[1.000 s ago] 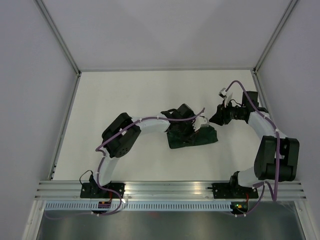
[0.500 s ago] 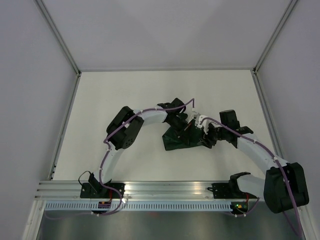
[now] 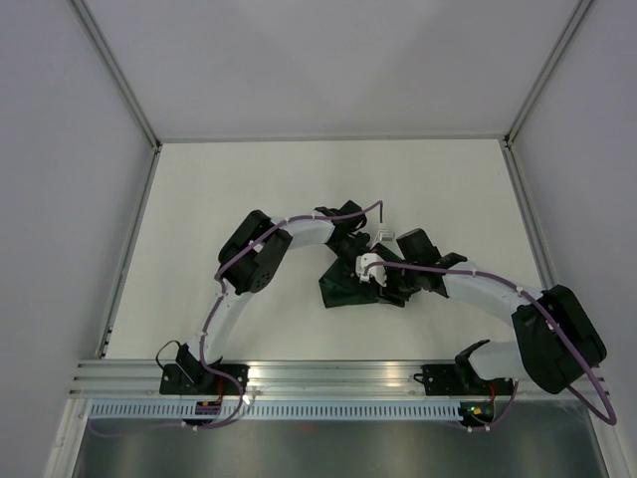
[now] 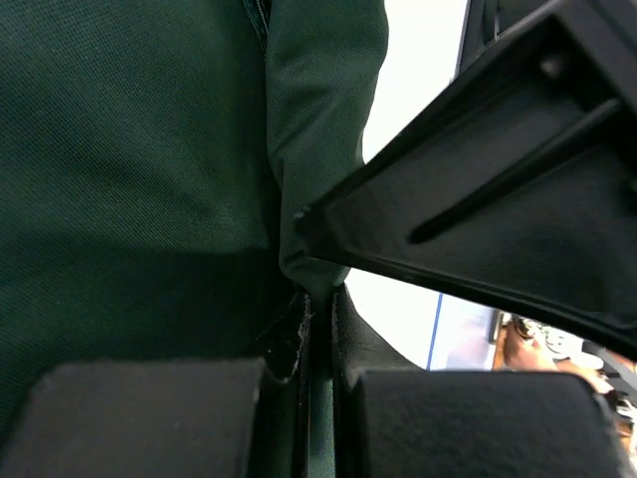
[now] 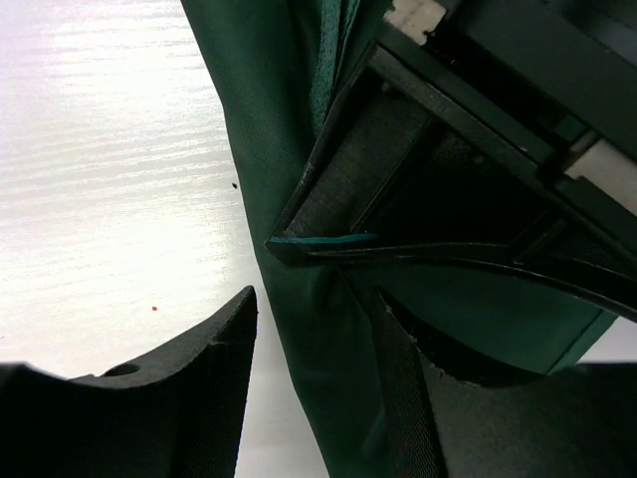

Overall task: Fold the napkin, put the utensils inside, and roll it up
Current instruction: Roll the napkin with the utensil

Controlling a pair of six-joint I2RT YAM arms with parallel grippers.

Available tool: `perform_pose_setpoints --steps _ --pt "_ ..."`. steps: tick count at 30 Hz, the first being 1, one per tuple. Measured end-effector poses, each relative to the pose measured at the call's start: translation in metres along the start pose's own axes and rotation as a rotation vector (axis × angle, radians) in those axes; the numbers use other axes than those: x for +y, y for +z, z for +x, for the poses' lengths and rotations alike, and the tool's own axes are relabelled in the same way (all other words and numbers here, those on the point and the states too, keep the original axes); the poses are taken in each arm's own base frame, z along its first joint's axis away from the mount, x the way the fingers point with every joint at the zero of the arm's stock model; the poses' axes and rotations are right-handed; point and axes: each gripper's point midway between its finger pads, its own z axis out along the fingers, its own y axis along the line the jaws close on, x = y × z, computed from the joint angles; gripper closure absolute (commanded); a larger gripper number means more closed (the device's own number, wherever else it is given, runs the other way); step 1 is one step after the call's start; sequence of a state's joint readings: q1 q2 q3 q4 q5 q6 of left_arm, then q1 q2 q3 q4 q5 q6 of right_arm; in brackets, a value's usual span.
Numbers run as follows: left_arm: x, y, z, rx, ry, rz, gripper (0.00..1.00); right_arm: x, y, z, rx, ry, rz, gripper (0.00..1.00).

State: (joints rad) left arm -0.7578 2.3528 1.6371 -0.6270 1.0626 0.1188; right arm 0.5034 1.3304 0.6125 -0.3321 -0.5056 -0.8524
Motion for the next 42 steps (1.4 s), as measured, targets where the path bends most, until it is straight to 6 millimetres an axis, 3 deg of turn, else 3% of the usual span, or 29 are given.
perform_pose_setpoints --steps 5,9,13,16,26,32,38,42 --pt "-0.002 0.001 0.004 0.009 -0.026 0.024 0.97 0.004 0.008 0.007 0.032 -0.005 -0.021 0.47" --pt "-0.001 0.0 0.005 0.012 -0.037 0.027 0.91 0.005 0.011 0.009 0.043 -0.007 -0.03 0.55" --pt "0.0 -0.001 0.005 0.011 -0.042 0.024 0.8 0.007 0.014 0.009 0.043 -0.001 -0.05 0.8" --pt "0.003 -0.004 0.004 0.004 -0.06 0.016 0.74 0.006 0.015 0.007 0.043 0.001 -0.064 0.9" --pt "0.01 -0.024 -0.002 -0.087 -0.175 -0.022 0.7 -0.003 0.024 0.0 0.033 0.026 -0.126 0.99" --pt "0.014 -0.065 -0.023 -0.282 -0.201 -0.076 0.69 -0.012 0.027 -0.002 0.012 0.104 -0.229 0.99" --pt "-0.013 -0.118 -0.058 -0.506 -0.09 -0.169 0.7 -0.014 0.027 -0.002 0.006 0.217 -0.364 0.99" --pt "-0.012 -0.138 -0.051 -0.659 -0.056 -0.334 0.66 -0.013 0.029 -0.004 -0.01 0.259 -0.451 0.99"
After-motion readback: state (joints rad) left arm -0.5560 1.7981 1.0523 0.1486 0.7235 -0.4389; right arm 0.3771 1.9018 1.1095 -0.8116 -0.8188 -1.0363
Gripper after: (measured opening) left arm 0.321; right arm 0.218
